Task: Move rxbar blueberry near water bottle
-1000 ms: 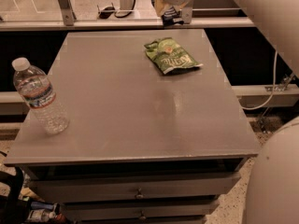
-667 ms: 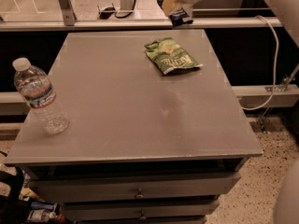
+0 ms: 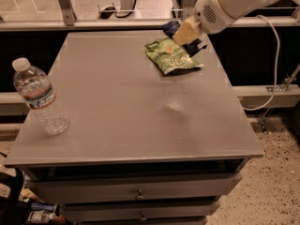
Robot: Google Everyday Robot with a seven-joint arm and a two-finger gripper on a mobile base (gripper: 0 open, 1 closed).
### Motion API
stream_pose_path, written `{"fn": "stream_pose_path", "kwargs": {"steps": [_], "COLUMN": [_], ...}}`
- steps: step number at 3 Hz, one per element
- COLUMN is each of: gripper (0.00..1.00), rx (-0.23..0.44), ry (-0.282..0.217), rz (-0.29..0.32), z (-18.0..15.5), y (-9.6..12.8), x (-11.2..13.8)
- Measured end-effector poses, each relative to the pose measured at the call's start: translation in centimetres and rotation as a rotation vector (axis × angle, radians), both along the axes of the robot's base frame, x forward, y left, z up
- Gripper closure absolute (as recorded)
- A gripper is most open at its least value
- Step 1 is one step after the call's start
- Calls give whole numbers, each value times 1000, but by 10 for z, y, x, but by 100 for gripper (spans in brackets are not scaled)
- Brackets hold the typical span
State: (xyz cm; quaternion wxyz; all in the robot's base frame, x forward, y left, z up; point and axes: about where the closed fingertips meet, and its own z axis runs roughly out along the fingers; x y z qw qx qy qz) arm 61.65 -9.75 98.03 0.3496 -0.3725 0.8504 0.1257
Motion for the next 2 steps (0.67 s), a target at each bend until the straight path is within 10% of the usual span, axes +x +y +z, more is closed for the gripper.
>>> {"fn": "stream_pose_path", "kwargs": {"steps": [2], "gripper": [100], "rx": [36], "ry": [55], "rz": [316], "z": [-64], "y": [46], "x": [-102]}}
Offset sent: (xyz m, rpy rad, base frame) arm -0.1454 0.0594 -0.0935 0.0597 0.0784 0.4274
